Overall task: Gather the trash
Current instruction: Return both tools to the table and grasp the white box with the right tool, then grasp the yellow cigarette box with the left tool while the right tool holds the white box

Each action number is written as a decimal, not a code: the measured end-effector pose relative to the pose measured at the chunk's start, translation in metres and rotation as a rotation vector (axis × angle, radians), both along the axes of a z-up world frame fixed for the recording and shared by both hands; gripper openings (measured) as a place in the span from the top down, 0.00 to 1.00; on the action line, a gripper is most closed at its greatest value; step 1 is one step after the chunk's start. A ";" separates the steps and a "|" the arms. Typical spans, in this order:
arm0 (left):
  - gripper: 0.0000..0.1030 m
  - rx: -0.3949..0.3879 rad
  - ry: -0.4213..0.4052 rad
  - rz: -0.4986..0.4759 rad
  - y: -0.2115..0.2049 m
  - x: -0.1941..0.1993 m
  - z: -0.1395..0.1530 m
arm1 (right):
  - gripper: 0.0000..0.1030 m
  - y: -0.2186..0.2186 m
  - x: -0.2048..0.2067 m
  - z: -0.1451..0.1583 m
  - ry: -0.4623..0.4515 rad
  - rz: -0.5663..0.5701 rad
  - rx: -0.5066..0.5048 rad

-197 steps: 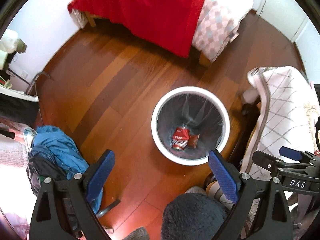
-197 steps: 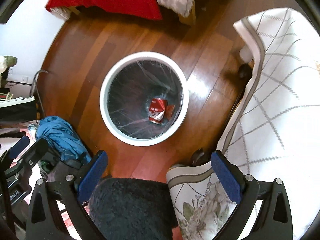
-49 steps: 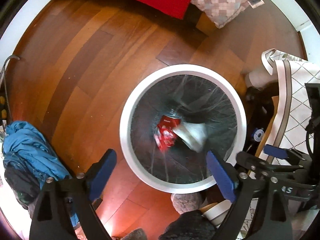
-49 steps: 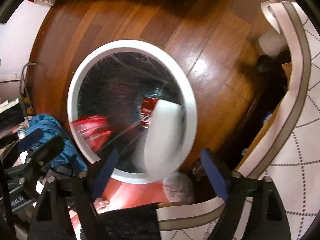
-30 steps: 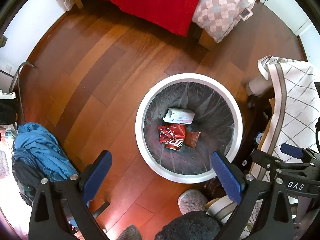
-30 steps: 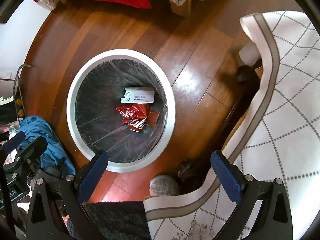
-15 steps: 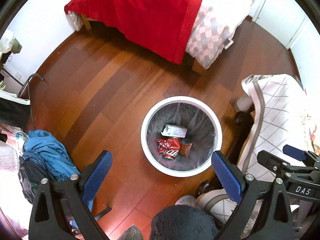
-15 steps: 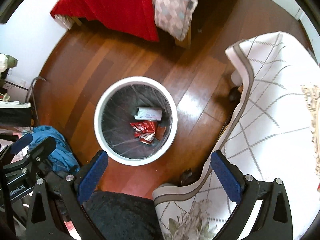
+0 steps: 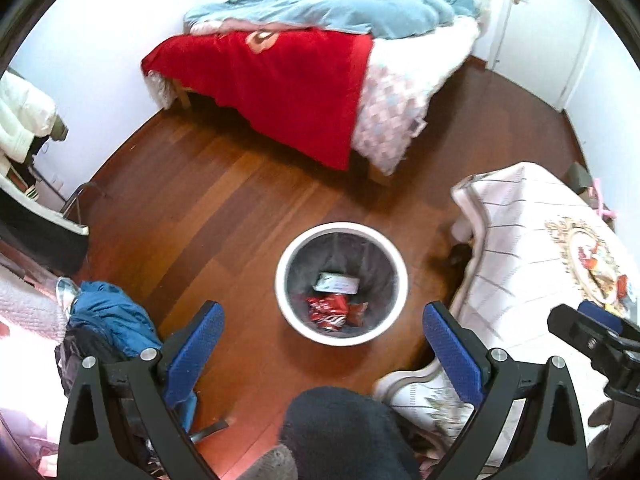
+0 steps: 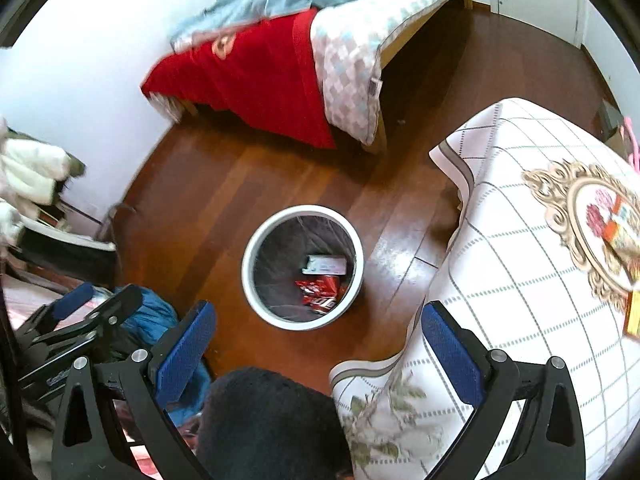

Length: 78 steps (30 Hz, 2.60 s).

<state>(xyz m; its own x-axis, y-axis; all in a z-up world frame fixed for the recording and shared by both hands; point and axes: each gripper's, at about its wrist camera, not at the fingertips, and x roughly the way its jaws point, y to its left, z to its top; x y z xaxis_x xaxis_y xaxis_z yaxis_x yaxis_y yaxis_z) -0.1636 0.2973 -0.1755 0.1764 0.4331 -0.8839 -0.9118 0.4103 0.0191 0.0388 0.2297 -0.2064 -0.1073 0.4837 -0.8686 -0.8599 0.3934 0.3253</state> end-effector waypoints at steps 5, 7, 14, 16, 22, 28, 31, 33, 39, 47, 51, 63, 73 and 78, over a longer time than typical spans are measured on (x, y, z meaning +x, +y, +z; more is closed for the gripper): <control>0.02 0.024 -0.008 -0.081 -0.036 0.050 -0.003 | 0.00 -0.059 0.034 0.011 0.052 -0.083 0.034; 0.02 0.015 0.001 -0.145 -0.057 0.085 -0.012 | 0.00 -0.086 0.053 0.009 0.062 -0.127 0.023; 0.02 -0.024 0.028 -0.386 -0.138 0.232 -0.055 | 0.00 -0.191 0.150 -0.011 0.002 -0.328 -0.111; 0.02 -0.027 0.043 -0.456 -0.160 0.273 -0.066 | 0.00 -0.226 0.188 -0.020 -0.019 -0.394 -0.163; 0.01 -0.006 0.112 -0.686 -0.213 0.375 -0.094 | 0.01 -0.307 0.296 -0.045 -0.020 -0.565 -0.262; 0.02 -0.075 0.130 -0.958 -0.235 0.439 -0.104 | 0.28 -0.343 0.390 -0.058 -0.042 -0.670 -0.302; 0.02 -0.142 0.122 -1.071 -0.244 0.462 -0.109 | 0.28 -0.345 0.427 -0.062 -0.071 -0.692 -0.324; 0.02 -0.157 0.139 -1.145 -0.250 0.475 -0.114 | 0.28 -0.344 0.446 -0.071 -0.061 -0.696 -0.342; 0.03 -0.203 0.263 -1.328 -0.268 0.503 -0.141 | 0.51 -0.337 0.468 -0.099 0.017 -0.666 -0.335; 0.28 -0.183 0.268 -1.365 -0.280 0.511 -0.140 | 0.58 -0.334 0.456 -0.102 0.051 -0.611 -0.302; 0.30 -0.238 0.273 -1.162 -0.265 0.506 -0.138 | 0.58 -0.333 0.454 -0.105 0.052 -0.606 -0.302; 0.30 -0.220 0.340 -1.196 -0.289 0.482 -0.138 | 0.53 -0.323 0.448 -0.108 0.077 -0.572 -0.352; 0.43 -0.175 0.217 -0.970 -0.294 0.453 -0.108 | 0.61 -0.317 0.431 -0.090 -0.028 -0.583 -0.329; 0.44 -0.075 0.085 -0.842 -0.297 0.414 -0.065 | 0.61 -0.328 0.416 -0.061 -0.069 -0.609 -0.276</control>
<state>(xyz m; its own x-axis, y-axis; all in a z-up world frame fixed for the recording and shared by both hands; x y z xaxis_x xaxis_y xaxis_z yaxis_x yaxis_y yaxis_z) 0.2499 0.0006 -0.2409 0.3450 0.1265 -0.9300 -0.2987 0.9542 0.0190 0.4548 -0.0979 -0.2670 0.1745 0.1998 -0.9642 -0.4735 0.8756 0.0957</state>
